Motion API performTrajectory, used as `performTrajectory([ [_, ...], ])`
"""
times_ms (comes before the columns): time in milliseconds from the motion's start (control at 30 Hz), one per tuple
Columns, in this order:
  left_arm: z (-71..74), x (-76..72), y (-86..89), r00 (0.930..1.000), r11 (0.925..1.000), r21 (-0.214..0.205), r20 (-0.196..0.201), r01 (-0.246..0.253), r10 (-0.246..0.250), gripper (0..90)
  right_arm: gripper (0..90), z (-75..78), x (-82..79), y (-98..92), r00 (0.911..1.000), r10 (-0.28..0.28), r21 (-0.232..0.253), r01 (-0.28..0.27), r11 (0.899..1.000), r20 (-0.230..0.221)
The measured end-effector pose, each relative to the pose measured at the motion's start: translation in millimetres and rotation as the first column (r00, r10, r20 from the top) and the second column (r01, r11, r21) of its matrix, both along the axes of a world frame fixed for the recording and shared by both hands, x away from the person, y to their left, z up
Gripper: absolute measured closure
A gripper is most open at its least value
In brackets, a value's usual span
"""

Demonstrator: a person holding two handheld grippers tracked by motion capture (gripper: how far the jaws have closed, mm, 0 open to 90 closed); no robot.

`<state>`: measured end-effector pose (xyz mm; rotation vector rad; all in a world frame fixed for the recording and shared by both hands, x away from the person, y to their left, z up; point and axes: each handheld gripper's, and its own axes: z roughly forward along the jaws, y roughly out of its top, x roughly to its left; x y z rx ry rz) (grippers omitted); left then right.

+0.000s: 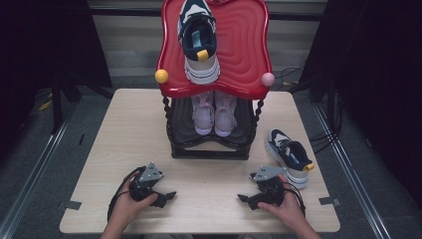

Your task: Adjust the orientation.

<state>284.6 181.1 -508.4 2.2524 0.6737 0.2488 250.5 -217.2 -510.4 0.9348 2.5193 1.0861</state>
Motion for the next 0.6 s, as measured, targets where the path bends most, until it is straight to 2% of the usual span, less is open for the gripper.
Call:
performTrajectory([
  [167, 0.1, 0.2, 0.1, 1.0, 1.0, 0.001, 0.001, 0.002, -0.002, 10.5, 11.5, 2.7, -0.5, 0.9, 0.9998, 0.003, -0.021, -0.003, 1.0, -0.019],
  [300, 0.0, 0.2, 0.0, 1.0, 1.0, 0.001, 0.001, 0.002, -0.002, 10.3, 12.7, 8.2, 0.8, -1.2, 0.9973, 0.029, -0.045, -0.032, 0.998, -0.067],
  [433, 0.0, 0.2, 0.1, 1.0, 1.0, 0.002, 0.001, 0.002, -0.002, 10.3, 13.3, 17.1, 0.0, -6.4, 0.9933, 0.053, -0.087, -0.062, 0.994, -0.103],
  [600, 0.1, 0.2, 0.1, 1.0, 1.0, 0.002, 0.001, 0.002, -0.002, 10.3, 15.1, 29.3, -0.8, -15.0, 0.9829, 0.09, -0.127, -0.111, 0.986, -0.16],
])
